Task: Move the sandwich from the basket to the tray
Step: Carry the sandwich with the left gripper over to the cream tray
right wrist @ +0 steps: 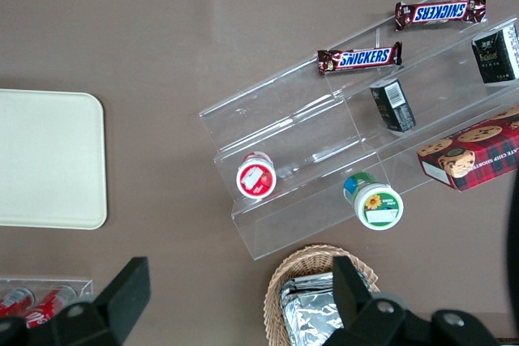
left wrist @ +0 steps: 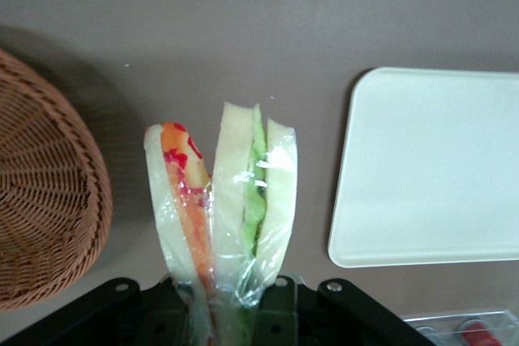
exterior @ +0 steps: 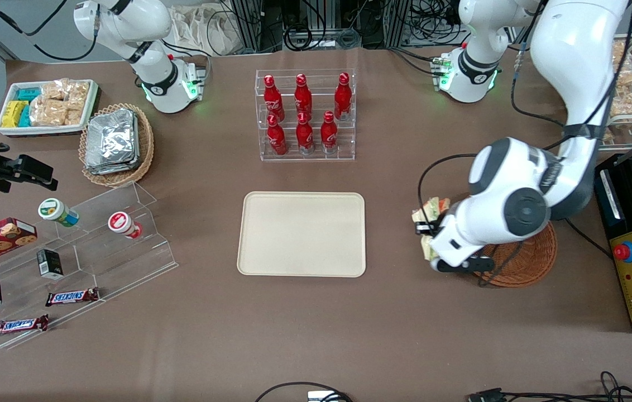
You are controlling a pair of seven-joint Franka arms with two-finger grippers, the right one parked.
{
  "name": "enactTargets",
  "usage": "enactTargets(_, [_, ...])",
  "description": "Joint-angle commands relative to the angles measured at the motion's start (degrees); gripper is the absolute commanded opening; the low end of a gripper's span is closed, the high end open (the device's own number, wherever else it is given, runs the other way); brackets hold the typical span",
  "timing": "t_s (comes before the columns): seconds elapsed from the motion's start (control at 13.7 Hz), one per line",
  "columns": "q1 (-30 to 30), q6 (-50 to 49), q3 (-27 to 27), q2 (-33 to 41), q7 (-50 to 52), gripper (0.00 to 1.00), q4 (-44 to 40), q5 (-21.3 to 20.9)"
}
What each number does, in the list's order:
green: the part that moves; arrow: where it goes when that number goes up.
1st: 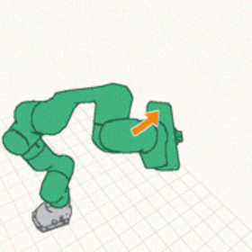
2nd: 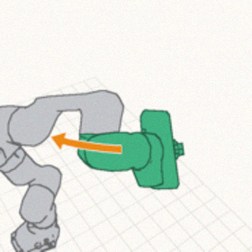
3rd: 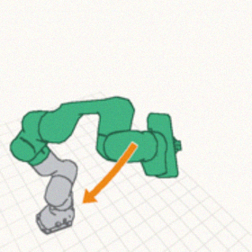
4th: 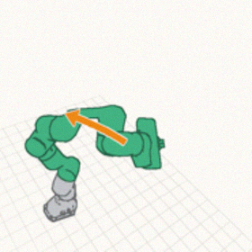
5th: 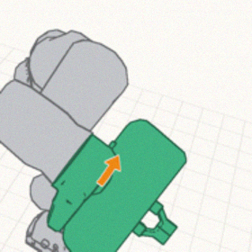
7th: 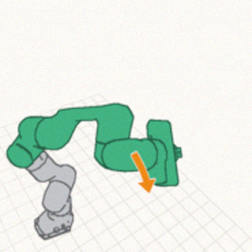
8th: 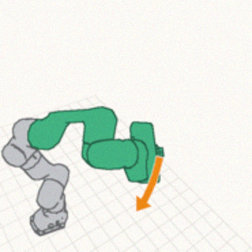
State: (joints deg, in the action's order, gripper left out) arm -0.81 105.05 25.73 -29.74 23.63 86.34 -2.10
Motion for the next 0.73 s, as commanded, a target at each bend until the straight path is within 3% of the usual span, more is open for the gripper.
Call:
enactTargets(0.0, [-4.3, 1.4, 0.3, -2.9, 4.1, 0.11, -2.9, -2.4])
enactTargets(0.66, [-14.1, 8.5, 0.1, -13.8, 5.2, 0.09, -5.7, -4.2])
